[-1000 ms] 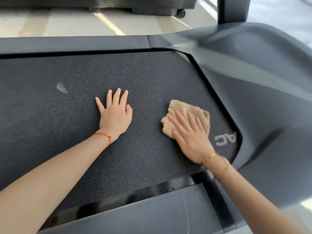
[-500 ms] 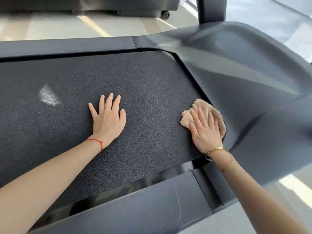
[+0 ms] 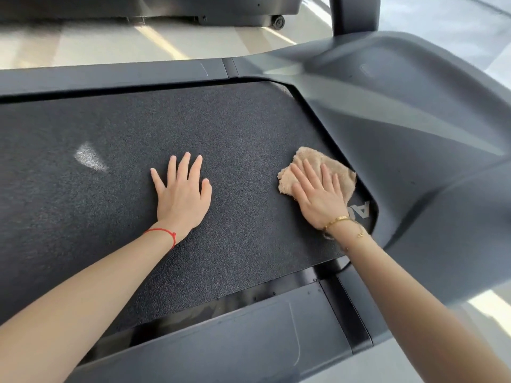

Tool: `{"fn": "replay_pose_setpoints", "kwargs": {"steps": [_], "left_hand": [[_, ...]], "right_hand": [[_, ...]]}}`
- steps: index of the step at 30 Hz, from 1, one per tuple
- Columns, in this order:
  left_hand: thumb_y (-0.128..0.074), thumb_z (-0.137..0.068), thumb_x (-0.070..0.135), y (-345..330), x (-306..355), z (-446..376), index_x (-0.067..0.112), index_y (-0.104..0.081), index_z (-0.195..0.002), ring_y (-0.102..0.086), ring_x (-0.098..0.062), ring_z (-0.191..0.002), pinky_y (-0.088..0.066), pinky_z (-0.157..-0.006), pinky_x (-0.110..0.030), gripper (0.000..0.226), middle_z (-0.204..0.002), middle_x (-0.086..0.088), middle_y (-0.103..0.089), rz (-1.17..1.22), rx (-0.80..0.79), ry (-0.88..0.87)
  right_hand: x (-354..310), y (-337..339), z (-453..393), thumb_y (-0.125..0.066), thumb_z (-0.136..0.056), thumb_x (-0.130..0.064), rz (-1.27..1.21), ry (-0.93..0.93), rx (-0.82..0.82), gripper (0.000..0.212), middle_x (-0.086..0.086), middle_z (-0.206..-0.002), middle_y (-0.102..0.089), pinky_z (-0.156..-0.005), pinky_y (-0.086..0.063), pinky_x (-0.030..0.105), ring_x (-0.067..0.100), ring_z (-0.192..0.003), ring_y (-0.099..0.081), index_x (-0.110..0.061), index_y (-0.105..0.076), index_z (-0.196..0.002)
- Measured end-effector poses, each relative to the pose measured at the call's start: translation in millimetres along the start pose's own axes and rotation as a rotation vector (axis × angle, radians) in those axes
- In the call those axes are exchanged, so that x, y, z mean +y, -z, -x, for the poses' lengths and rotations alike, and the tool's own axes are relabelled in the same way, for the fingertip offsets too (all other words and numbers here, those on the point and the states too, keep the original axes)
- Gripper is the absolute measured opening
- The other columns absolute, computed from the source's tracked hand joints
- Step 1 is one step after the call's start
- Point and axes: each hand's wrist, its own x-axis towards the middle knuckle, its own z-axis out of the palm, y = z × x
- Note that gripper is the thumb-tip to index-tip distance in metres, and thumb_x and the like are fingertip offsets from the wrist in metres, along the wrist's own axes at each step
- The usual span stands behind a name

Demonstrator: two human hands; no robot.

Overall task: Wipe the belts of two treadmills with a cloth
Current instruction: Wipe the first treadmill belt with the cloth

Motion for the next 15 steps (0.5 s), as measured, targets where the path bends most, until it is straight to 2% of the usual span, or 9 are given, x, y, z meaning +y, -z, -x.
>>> {"fn": "replay_pose_setpoints", "kwargs": {"steps": [2,5,8,10,12,15], "left_hand": [[-0.033,-0.102,0.037,0,0,0,0.022,-0.026,-0.156,-0.011,-0.026,-0.152,-0.004,-0.118,-0.065,0.057,-0.164,-0.003,-0.021,0.003,-0.001,0.005],[-0.033,-0.101,0.037,-2,0,0,0.023,-0.027,-0.155,-0.011,-0.026,-0.152,-0.005,-0.118,-0.065,0.056,-0.163,-0.003,-0.022,0.001,0.004,0.005],[-0.033,-0.100,0.037,-3,0,-1,0.023,-0.028,-0.155,-0.013,-0.027,-0.152,-0.006,-0.118,-0.065,0.057,-0.163,-0.003,-0.024,-0.003,0.010,-0.001],[-0.034,-0.100,0.037,-3,-2,-1,0.023,-0.028,-0.155,-0.013,-0.026,-0.152,-0.006,-0.118,-0.065,0.056,-0.163,-0.003,-0.024,0.007,0.012,0.002],[-0.034,-0.100,0.038,-3,-2,-1,0.023,-0.029,-0.154,-0.013,-0.026,-0.152,-0.006,-0.118,-0.065,0.056,-0.162,-0.002,-0.025,0.014,0.015,0.003],[-0.035,-0.100,0.037,-4,-2,-1,0.022,-0.031,-0.154,-0.015,-0.027,-0.151,-0.005,-0.118,-0.065,0.055,-0.162,-0.003,-0.026,0.020,0.023,-0.001]], "right_hand": [[-10,-3,3,-0.014,-0.105,-0.048,-0.003,0.046,-0.015,0.051,-0.022,-0.162,0.011,-0.121,0.011,0.047,0.024,-0.151,0.015,-0.046,-0.001,-0.154],[-26,-14,37,-0.015,-0.105,-0.047,0.024,0.276,-0.068,0.051,-0.024,-0.159,0.015,-0.120,0.014,0.045,0.024,-0.151,0.018,-0.046,0.001,-0.154],[-42,-23,76,-0.015,-0.105,-0.047,0.071,0.506,-0.070,0.052,-0.021,-0.162,0.009,-0.121,0.013,0.042,0.021,-0.151,0.016,-0.044,0.000,-0.154],[-41,-24,85,-0.017,-0.106,-0.047,0.046,0.583,-0.092,0.051,-0.021,-0.163,0.006,-0.121,0.013,0.038,0.016,-0.151,0.015,-0.045,-0.003,-0.155],[-32,-18,74,-0.020,-0.105,-0.048,0.046,0.583,-0.084,0.051,-0.022,-0.162,0.004,-0.121,0.013,0.035,0.013,-0.151,0.013,-0.045,-0.005,-0.154],[-18,-9,33,-0.024,-0.104,-0.047,0.065,0.438,-0.054,0.052,-0.021,-0.162,0.004,-0.122,0.010,0.037,0.018,-0.152,0.010,-0.046,-0.007,-0.153]]}}
